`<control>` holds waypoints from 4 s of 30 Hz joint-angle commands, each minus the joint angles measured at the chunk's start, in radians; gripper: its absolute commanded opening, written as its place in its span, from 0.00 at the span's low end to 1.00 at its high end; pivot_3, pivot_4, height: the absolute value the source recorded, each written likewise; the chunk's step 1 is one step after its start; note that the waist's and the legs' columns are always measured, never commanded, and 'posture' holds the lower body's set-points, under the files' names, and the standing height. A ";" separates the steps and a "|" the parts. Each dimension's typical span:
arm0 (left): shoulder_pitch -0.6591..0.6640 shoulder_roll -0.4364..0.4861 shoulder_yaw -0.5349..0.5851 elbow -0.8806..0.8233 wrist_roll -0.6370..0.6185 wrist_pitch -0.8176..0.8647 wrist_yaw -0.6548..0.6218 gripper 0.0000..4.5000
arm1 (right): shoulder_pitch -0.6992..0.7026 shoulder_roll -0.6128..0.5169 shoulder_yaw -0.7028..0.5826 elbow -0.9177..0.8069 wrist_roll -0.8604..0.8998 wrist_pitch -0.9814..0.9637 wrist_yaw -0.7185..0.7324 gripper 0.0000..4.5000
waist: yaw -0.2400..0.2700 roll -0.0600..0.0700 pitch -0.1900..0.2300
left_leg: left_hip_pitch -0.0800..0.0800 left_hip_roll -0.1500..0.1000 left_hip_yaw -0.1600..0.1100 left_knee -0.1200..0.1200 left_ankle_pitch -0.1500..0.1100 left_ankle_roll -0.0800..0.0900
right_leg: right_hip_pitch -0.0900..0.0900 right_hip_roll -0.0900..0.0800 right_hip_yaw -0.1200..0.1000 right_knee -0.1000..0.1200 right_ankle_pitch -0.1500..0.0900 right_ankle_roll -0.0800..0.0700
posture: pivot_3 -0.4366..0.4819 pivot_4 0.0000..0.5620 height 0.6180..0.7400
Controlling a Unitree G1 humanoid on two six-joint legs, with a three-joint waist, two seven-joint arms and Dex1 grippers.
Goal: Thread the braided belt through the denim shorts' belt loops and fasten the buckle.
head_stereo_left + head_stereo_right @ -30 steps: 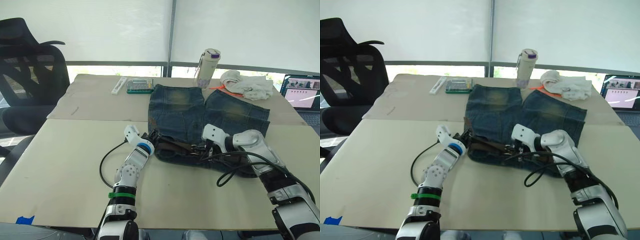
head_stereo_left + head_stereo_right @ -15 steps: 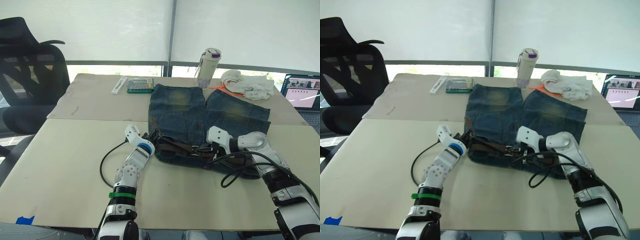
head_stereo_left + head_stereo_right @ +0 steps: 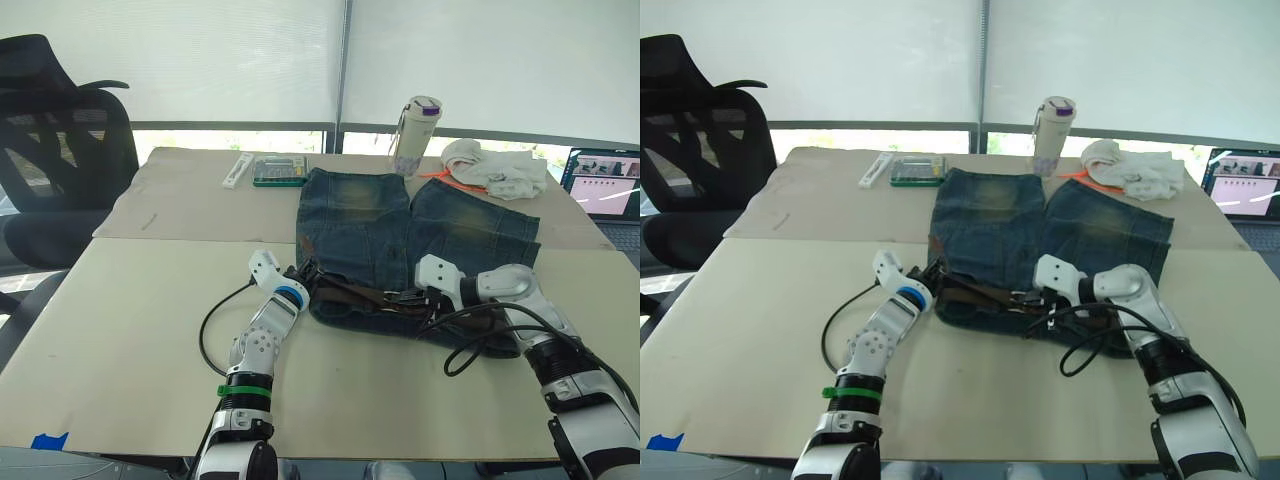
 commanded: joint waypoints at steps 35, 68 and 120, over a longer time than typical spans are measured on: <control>-0.030 -0.062 0.075 -0.088 -0.002 -0.245 0.132 0.00 | -0.007 0.013 0.180 0.119 -0.204 0.023 0.029 0.01 | -0.010 -0.002 -0.001 | 0.009 0.008 0.002 -0.004 -0.002 -0.007 | 0.008 0.003 -0.002 -0.007 0.003 -0.005 | 0.48 0.27 0.97; -0.080 0.005 -0.211 -0.263 0.061 -0.132 -0.103 0.00 | -0.006 0.018 0.180 0.126 -0.209 0.032 0.016 0.01 | -0.014 -0.002 -0.001 | 0.012 0.009 0.002 -0.004 -0.003 -0.006 | 0.013 0.004 -0.006 -0.009 0.003 -0.006 | 0.48 0.27 0.97; -0.083 -0.005 -0.480 0.048 0.569 -0.341 -0.554 0.00 | 0.447 0.002 -0.542 -0.683 0.373 0.527 -0.380 0.21 | 0.029 0.003 0.001 | -0.009 0.006 0.001 -0.003 -0.007 0.009 | -0.004 -0.007 -0.027 -0.009 0.002 -0.006 | 0.48 0.27 0.97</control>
